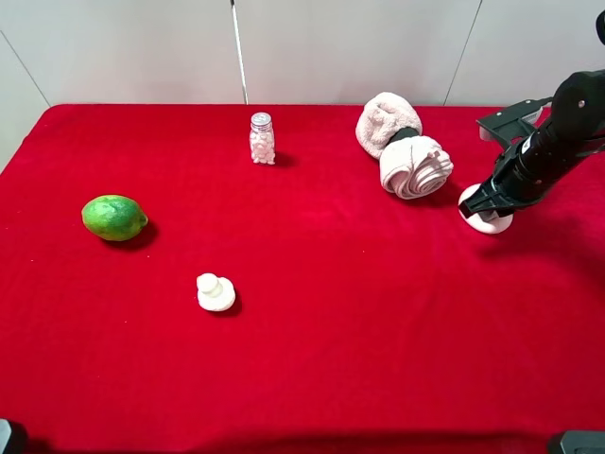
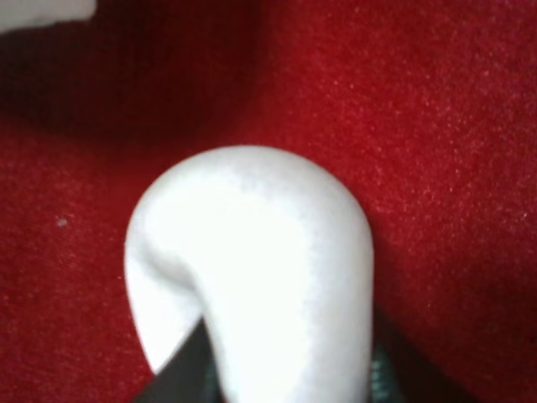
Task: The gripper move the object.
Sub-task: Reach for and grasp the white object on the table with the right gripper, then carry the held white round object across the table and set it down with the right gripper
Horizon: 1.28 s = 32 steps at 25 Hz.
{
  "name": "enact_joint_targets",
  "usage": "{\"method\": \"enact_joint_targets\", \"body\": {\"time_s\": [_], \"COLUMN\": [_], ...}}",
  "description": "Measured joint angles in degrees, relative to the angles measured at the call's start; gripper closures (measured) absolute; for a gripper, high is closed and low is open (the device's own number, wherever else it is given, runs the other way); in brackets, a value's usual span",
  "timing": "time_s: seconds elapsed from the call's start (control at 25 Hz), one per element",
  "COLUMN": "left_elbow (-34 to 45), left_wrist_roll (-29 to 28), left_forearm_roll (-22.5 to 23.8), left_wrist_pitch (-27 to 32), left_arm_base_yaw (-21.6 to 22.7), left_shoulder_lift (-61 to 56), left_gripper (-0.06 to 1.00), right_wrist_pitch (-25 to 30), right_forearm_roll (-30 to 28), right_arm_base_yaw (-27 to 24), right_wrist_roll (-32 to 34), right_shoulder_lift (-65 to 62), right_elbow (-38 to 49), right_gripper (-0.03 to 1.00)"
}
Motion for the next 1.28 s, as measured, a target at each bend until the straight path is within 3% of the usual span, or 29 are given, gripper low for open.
{"method": "enact_joint_targets", "body": {"time_s": [0.16,1.28], "left_elbow": [0.0,0.0], "left_wrist_roll": [0.0,0.0], "left_forearm_roll": [0.0,0.0], "left_wrist_pitch": [0.0,0.0], "left_arm_base_yaw": [0.0,0.0], "left_shoulder_lift": [0.0,0.0], "left_gripper": [-0.03,-0.03], "right_wrist_pitch": [0.0,0.9], "right_forearm_roll": [0.0,2.8], "right_arm_base_yaw": [0.0,0.0], "right_wrist_roll": [0.0,0.0], "right_shoulder_lift": [-0.2,-2.4], "right_elbow": [0.0,-0.1], "right_gripper": [0.99,0.99]}}
